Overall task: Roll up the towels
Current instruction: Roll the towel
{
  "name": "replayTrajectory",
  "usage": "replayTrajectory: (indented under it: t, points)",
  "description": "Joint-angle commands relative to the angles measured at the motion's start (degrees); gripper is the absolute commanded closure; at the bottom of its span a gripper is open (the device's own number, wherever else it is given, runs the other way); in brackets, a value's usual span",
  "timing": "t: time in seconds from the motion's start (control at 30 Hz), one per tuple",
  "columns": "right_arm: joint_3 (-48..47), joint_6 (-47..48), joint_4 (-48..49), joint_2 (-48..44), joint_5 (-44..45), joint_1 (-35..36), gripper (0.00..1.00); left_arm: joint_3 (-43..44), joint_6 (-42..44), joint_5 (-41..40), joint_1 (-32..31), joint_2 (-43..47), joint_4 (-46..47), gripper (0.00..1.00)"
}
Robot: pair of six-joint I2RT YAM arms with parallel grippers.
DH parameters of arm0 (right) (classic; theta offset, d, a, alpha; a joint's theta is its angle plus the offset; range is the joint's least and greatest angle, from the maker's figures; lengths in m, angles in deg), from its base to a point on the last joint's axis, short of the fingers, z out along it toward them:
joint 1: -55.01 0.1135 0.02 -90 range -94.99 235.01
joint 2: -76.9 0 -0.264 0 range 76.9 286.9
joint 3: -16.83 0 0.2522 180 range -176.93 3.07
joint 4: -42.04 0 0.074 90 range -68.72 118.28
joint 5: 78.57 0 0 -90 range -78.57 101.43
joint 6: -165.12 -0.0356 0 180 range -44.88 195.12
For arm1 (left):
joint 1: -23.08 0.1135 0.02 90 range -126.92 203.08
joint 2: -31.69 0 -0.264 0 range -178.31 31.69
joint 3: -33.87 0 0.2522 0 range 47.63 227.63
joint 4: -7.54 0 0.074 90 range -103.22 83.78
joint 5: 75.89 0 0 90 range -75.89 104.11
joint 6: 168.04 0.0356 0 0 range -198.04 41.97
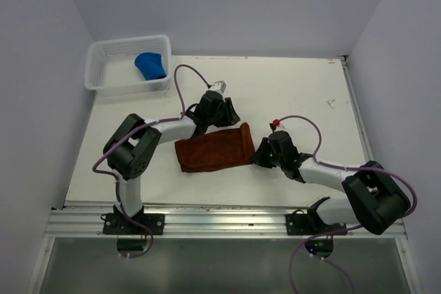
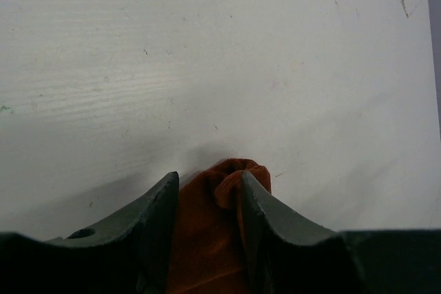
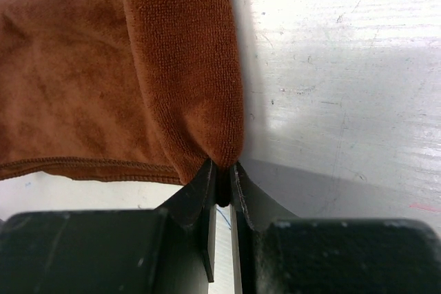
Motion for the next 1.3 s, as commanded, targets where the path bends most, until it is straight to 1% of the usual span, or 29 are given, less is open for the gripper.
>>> replayTrajectory:
  t: [0.0, 0.03, 0.07, 0.17, 0.27, 0.47, 0.6, 0.7, 0.73, 0.83, 0.87, 0.93, 1.03, 1.27]
  points:
    - [-1.39, 3.05, -3.53, -0.99, 3.21, -0.07, 1.0, 2.0, -0.73, -0.34, 1.39, 4.95, -4.08, 0.56]
    - [-1.3, 3.05, -3.62, -1.17, 3.3, -0.07, 1.0, 2.79, -1.61, 0.54, 1.48, 5.31, -4.86, 0.6]
    - [-1.3, 3.31, -3.89, -1.34, 3.48, -0.07, 1.0, 3.23, -3.1, 1.42, 1.48, 5.66, -6.44, 0.6]
    - [-1.3, 3.32, -3.71, -1.43, 3.39, -0.07, 1.0, 3.41, -6.09, 6.08, 1.22, 7.07, -4.97, 0.58]
    - [-1.12, 3.05, -3.36, -1.35, 3.39, -0.07, 1.0, 3.15, -10.49, 10.64, 0.87, 6.72, -0.94, 0.56]
    - [-0.95, 2.79, -3.01, -0.73, 3.39, -0.07, 1.0, 6.22, -14.01, 14.44, -2.2, 1.1, 4.35, 0.53]
    - [-1.04, 2.61, -3.1, -0.82, 3.3, -0.07, 1.0, 9.55, -11.38, 12.42, -3.7, -3.03, -0.38, 0.53]
    - [-0.86, 2.35, -2.92, -0.73, 3.39, -0.07, 1.0, 11.75, -8.58, 9.61, -4.06, -4.44, -5.47, 0.53]
    - [-0.69, 2.26, -2.83, -0.73, 3.48, -0.07, 1.0, 12.98, -7.69, 7.78, -4.06, -4.79, -8.44, 0.53]
    - [-0.42, 2.0, -2.22, -0.29, 3.3, -0.07, 1.0, 14.39, -5.49, 5.48, -4.32, -5.58, -11.72, 0.53]
    - [-0.33, 1.91, -1.87, -0.2, 3.22, -0.07, 1.0, 14.66, -4.44, 4.6, -4.23, -5.76, -14.25, 0.54]
    - [-0.33, 2.0, -1.78, -0.03, 3.13, -0.07, 1.0, 15.62, -3.3, 1.54, -4.67, -5.76, -17.24, 0.54]
    - [-0.33, 2.35, -1.87, -0.2, 3.39, -0.07, 1.0, 17.73, -0.84, -1.37, -5.11, -6.02, -20.41, 0.54]
    - [-1.21, 3.49, -3.45, -1.69, 4.88, 0.63, 1.0, 21.69, 1.89, -2.44, -6.16, -8.75, -24.38, 0.54]
